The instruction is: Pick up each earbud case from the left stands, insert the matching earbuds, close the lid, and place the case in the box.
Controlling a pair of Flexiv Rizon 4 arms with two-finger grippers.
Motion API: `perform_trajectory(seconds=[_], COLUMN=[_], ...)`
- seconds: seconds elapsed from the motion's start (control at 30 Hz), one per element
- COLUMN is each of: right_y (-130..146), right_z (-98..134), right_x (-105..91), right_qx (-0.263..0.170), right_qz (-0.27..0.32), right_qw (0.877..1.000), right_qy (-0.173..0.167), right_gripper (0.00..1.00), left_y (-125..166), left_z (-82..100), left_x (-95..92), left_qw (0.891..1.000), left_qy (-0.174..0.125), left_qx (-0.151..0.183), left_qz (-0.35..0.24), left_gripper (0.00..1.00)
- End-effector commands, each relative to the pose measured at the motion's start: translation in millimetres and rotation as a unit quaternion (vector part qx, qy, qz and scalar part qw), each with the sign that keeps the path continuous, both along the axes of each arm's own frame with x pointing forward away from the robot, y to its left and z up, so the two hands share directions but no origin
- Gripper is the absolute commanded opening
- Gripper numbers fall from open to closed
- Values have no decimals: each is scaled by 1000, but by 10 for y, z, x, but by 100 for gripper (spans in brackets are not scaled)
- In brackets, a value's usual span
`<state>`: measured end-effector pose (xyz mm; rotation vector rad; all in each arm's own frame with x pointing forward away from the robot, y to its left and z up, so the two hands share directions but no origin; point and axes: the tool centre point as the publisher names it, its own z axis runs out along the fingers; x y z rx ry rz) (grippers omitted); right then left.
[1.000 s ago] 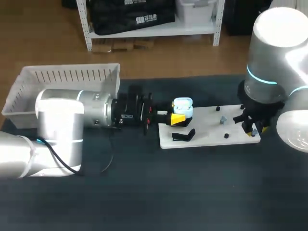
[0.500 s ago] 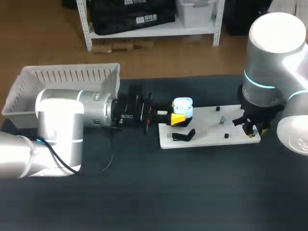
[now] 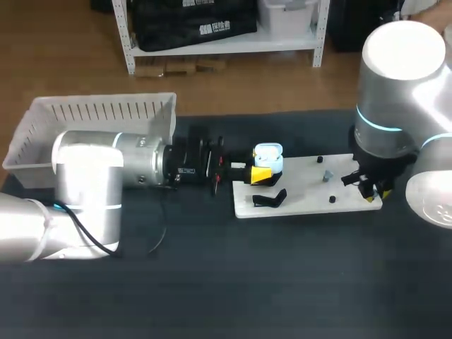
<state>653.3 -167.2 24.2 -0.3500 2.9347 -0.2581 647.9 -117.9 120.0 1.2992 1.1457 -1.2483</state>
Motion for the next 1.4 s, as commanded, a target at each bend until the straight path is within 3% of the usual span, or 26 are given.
perform_trajectory(seconds=[0.03,0.4,0.7,1.07,1.4], right_y=[10,51,255,978,1663], right_z=[-17,149,673,1556,1943], right_x=[6,-78,-250,-479,-635], right_qx=[-3,-8,-19,-12,-37], right_qz=[-1,-8,-20,-48,-29], right_qw=[1000,1000,1000,999,998], right_qy=[-1,-11,-12,16,40], right_gripper=[0,0,0,0,0], left_y=[-7,-7,-7,-7,-7], left_z=[-3,-3,-3,-3,-3], left_x=[-15,-15,-15,-15,-15], left_qw=[1000,1000,1000,1000,1000], left_qy=[-1,-1,-1,-1,-1], left_qx=[-1,-1,-1,-1,-1], left_qz=[4,4,4,4,4], left_gripper=[0,0,0,0,0])
